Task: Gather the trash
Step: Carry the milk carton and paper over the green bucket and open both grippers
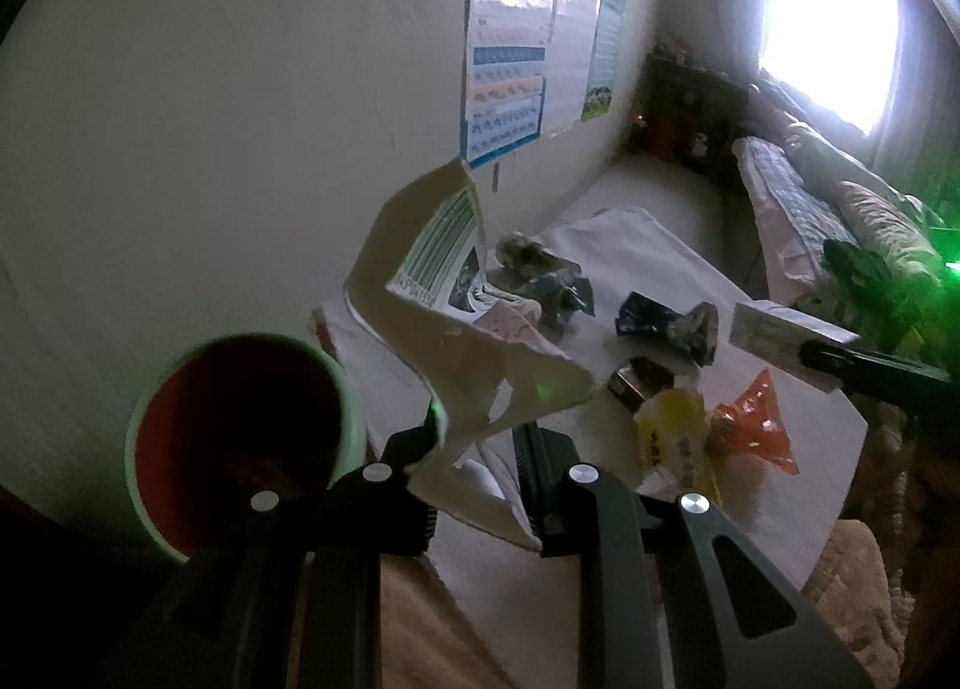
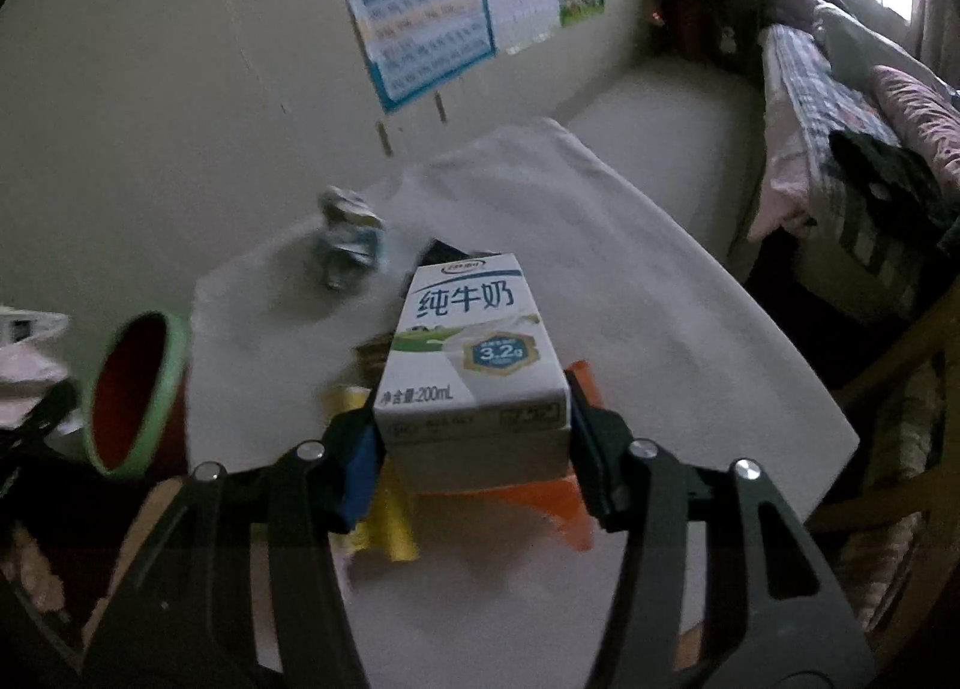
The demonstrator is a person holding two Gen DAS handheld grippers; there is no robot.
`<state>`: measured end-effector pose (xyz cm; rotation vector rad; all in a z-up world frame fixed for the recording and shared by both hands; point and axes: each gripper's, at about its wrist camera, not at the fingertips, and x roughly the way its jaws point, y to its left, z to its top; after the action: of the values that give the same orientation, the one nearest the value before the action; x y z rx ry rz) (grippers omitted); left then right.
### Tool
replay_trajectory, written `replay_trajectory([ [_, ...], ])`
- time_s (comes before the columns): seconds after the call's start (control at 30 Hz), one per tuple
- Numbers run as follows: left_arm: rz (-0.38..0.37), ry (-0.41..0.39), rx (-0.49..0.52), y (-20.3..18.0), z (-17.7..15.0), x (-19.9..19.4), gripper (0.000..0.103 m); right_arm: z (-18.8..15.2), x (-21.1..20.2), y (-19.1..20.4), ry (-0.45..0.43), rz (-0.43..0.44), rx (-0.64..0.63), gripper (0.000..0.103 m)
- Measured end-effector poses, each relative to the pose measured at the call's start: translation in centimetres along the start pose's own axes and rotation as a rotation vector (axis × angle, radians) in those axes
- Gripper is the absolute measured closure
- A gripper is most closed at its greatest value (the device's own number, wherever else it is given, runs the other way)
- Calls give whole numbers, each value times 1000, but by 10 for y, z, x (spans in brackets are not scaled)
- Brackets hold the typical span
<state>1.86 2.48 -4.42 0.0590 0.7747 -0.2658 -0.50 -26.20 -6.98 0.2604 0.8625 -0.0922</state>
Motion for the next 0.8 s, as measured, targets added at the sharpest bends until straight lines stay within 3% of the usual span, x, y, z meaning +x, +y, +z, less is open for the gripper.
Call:
replay_trajectory([
  [0.3,31,-3,-69,31,5,0,83,0,-19,57,-22,158,-54,51],
  [0.8,161,49,-240,132,-25,8,83,4,16,181,70,322,-236,50],
])
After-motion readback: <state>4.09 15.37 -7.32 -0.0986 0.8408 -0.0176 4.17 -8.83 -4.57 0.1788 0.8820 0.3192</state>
